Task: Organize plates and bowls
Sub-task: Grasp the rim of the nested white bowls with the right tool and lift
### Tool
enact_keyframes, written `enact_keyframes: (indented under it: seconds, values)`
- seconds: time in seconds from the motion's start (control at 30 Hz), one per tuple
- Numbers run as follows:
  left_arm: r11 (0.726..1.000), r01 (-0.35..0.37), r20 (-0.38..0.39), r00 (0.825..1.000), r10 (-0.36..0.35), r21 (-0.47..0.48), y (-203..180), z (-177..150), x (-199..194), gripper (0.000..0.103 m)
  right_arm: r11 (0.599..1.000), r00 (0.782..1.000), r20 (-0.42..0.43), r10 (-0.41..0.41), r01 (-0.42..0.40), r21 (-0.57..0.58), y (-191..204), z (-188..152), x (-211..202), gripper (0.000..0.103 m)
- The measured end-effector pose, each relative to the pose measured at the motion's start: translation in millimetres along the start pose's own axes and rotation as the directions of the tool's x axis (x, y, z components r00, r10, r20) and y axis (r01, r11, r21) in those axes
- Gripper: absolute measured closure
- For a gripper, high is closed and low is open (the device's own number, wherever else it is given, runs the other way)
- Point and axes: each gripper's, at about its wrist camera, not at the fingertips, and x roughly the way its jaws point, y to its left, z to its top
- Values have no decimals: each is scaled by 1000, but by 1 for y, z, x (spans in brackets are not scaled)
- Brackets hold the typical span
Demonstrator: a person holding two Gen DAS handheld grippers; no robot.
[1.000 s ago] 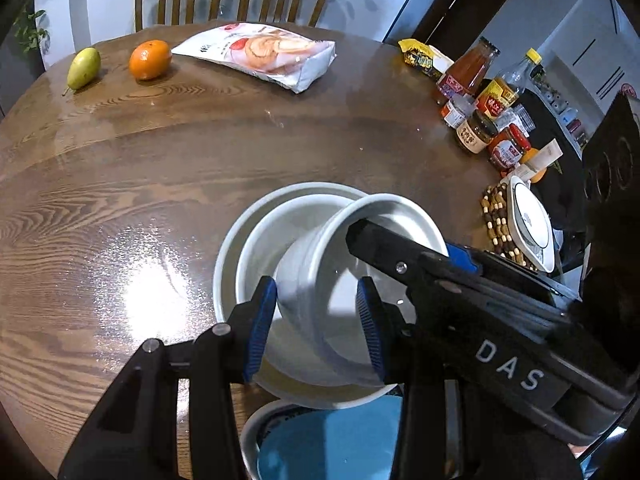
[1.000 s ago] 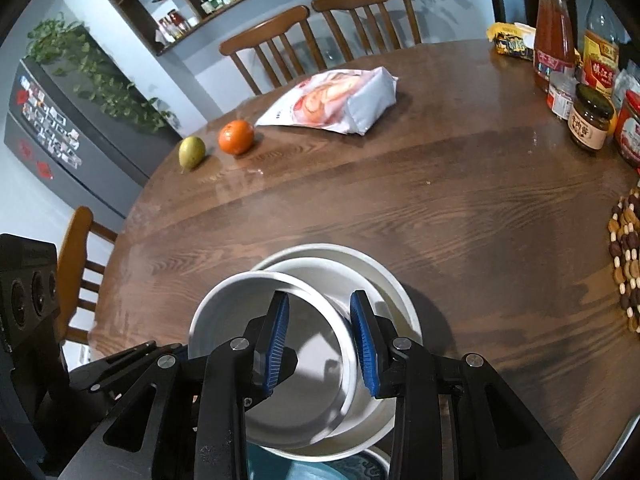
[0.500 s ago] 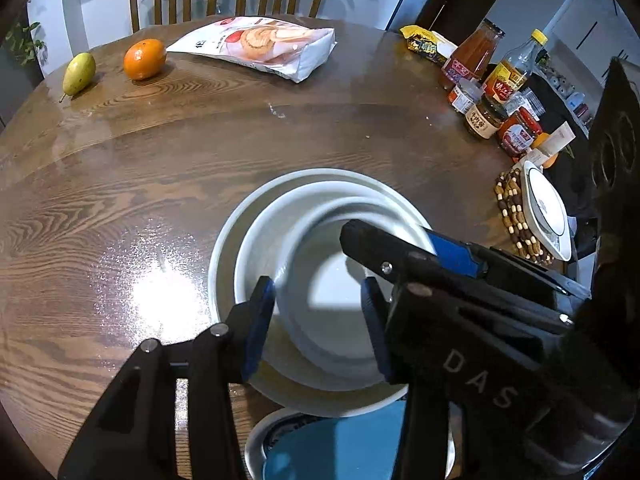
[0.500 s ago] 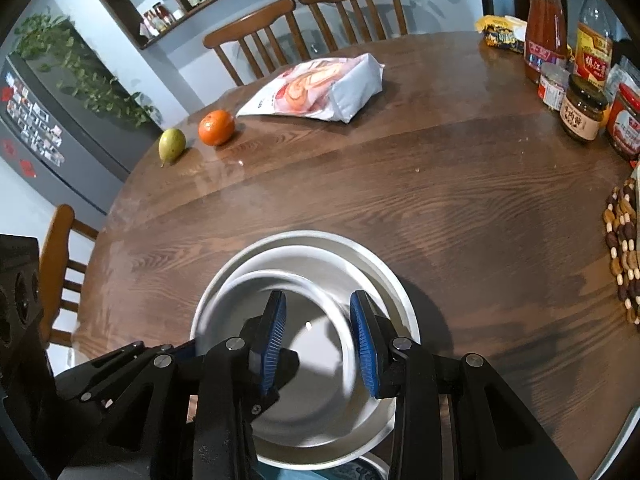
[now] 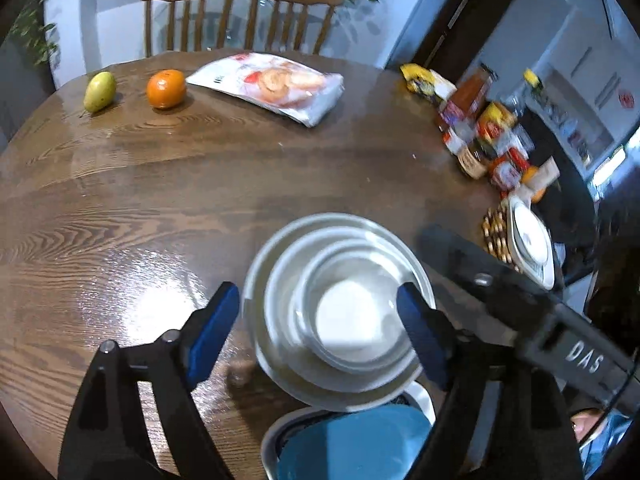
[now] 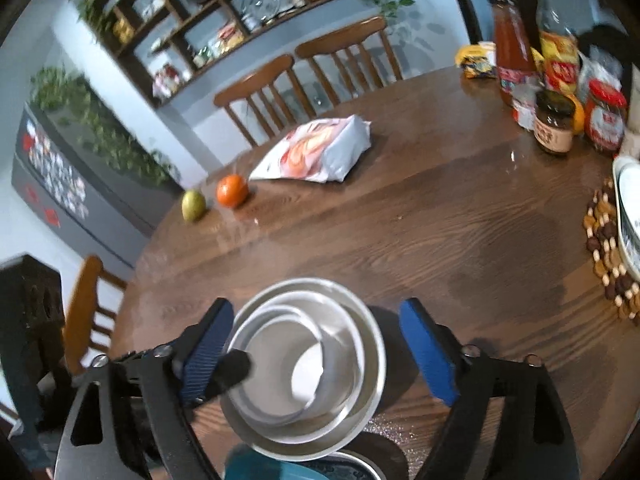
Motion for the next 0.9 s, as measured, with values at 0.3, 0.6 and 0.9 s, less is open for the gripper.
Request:
enact_keyframes:
  seconds: [0.3,0.6,0.9]
  values:
    - [997,-7,-68,998,3,-70,18,-3,21,22,997,991,-135,16,-6,76,-22,-5,31,15]
    - [994,33,-105,994,-44,-106,23,-7,36,22,994,984,-175,-31,48,93,-30,-12,47,15]
    - [994,38,-114,992,-49,-100,23,-9,40,22,992,985,-171,4,17,121,-32,-13,46,20]
